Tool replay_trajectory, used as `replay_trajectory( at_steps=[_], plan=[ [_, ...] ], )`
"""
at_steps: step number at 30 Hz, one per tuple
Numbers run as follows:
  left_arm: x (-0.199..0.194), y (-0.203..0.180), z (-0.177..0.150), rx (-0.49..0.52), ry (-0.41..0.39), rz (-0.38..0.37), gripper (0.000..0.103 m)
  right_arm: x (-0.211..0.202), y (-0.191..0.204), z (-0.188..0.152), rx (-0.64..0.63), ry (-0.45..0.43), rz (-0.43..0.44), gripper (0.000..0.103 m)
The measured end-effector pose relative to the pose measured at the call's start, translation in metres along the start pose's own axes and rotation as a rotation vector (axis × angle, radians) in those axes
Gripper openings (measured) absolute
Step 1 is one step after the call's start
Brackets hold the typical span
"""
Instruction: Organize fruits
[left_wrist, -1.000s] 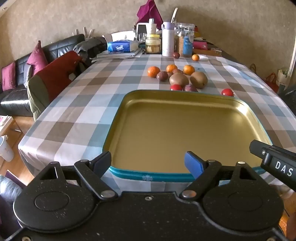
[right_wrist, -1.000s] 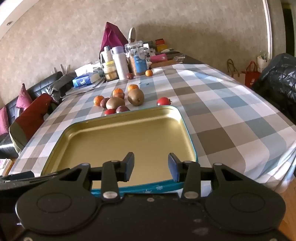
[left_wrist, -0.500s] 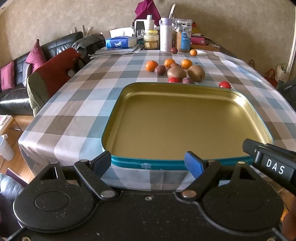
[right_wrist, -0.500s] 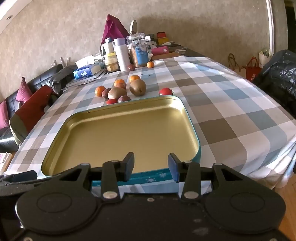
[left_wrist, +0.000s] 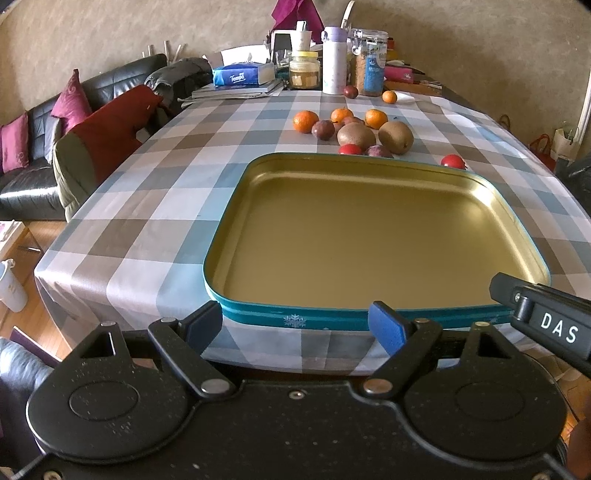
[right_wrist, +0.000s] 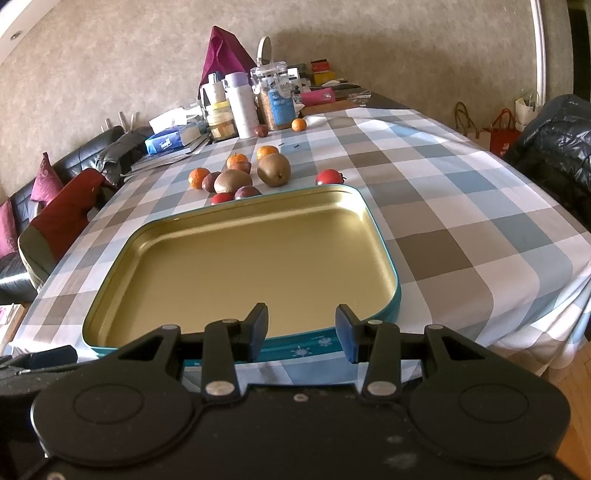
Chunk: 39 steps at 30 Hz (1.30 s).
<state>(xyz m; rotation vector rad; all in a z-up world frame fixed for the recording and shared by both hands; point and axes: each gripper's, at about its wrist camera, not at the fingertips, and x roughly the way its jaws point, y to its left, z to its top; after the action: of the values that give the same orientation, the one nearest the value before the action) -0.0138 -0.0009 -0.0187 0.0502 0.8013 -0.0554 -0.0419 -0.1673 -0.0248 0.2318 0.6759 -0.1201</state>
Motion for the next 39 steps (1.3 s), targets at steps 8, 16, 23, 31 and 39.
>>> replay_trajectory(
  at_steps=[8, 16, 23, 31, 39],
  plan=[
    [0.0004, -0.0013, 0.0006, 0.005, 0.0, 0.001, 0.086, -0.0003, 0.0004, -0.0004, -0.004, -0.004, 0.001, 0.044],
    [0.0009, -0.0014, 0.0, 0.006, 0.005, 0.002, 0.086, 0.0008, 0.0002, -0.0008, -0.005, 0.002, -0.002, 0.044],
    [0.0008, -0.0013, 0.0, 0.006, 0.005, 0.002, 0.086, 0.0012, 0.001, -0.0014, -0.01, 0.004, -0.005, 0.044],
    [0.0007, -0.0013, -0.0002, 0.004, 0.007, 0.002, 0.086, 0.0012, 0.0012, -0.0017, -0.01, 0.004, -0.005, 0.044],
    [0.0008, 0.0007, 0.0034, -0.001, 0.031, -0.016, 0.086, 0.0008, 0.0021, -0.0018, -0.014, 0.013, -0.006, 0.044]
  ],
)
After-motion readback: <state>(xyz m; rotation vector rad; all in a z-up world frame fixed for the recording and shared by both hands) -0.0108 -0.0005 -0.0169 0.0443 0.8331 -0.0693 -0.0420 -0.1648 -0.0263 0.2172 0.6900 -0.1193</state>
